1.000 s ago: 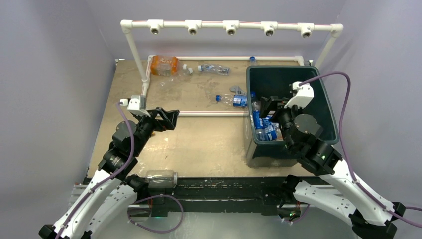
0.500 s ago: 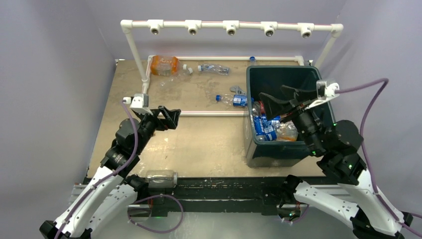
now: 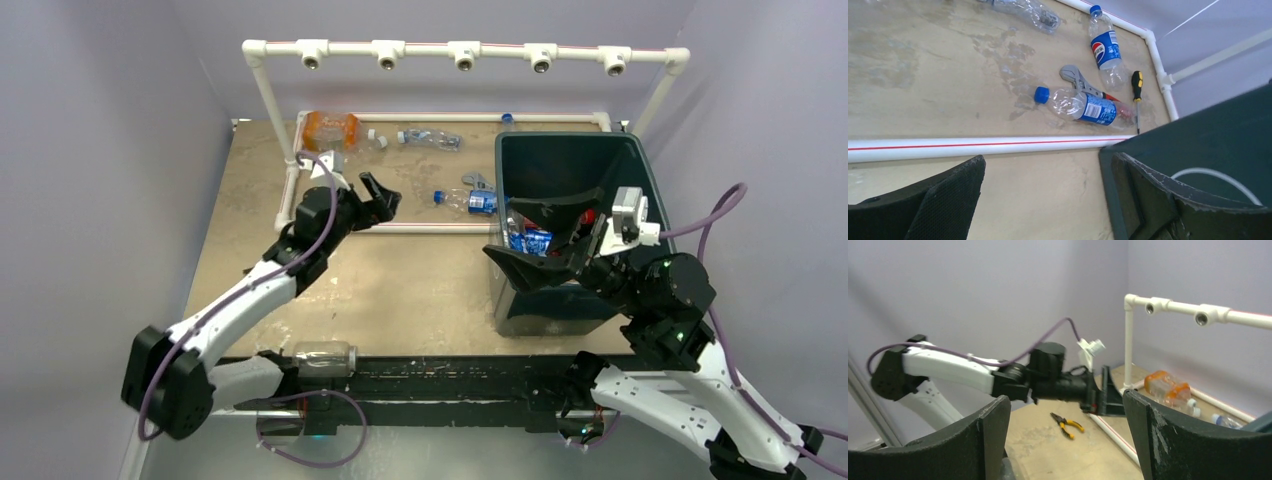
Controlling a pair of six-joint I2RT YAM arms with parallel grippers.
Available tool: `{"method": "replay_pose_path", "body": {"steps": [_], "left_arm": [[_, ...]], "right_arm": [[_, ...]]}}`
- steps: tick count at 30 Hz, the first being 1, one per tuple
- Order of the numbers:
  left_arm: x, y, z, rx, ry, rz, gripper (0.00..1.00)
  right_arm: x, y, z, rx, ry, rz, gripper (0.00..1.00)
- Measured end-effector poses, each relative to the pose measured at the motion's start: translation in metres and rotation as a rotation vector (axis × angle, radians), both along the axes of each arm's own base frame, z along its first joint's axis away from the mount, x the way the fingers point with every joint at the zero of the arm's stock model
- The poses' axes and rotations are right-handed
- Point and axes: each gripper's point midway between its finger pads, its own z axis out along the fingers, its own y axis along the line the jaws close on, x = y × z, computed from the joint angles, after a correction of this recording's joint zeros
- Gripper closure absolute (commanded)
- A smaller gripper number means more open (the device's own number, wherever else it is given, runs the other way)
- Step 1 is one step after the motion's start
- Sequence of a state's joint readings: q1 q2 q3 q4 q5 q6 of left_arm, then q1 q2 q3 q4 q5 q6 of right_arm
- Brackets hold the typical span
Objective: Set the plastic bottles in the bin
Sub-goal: Pick up the plastic bottle at the center of the board.
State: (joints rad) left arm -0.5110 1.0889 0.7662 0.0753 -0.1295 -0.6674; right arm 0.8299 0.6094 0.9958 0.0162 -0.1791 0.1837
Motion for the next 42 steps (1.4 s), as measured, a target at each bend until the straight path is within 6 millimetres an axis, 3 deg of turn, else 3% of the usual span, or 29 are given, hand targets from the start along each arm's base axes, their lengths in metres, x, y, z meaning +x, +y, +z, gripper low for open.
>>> {"method": "replay_pose_path", "body": {"steps": [3,11,17,21,26,34,42], "left_arm": [[0.023,-0.018,-0.013,-0.089,0.052,0.024,0.04],[0.069,-0.061,-0.076,-0.278,0.195,0.141,0.04],[0.099,-0.106,-0.087,-0.418,0.194,0.198,0.08],[0.118,-0.114,-0.108,-0.482,0.22,0.271,0.07],[0.133,-0.125,-0.126,-0.514,0.257,0.338,0.01],[0.157,-0.164,-0.115,-0.608,0.314,0.355,0.01],[0.161,-0.183,-0.148,-0.567,0.477,0.406,0.01]], "right_arm": [[-0.006,-0.001,0.005,0.012,-0.024,0.02,0.13],[-0.015,-0.011,0.012,0.034,-0.059,0.018,0.13],[-0.016,-0.014,0.011,0.025,-0.072,0.008,0.13],[-0.014,-0.014,0.006,0.006,-0.069,-0.002,0.13],[-0.013,-0.02,0.008,0.006,-0.084,-0.03,0.13],[-0.008,-0.023,0.006,-0.01,-0.098,-0.068,0.12],[-0.003,-0.026,-0.003,-0.031,-0.085,-0.101,0.12]]}}
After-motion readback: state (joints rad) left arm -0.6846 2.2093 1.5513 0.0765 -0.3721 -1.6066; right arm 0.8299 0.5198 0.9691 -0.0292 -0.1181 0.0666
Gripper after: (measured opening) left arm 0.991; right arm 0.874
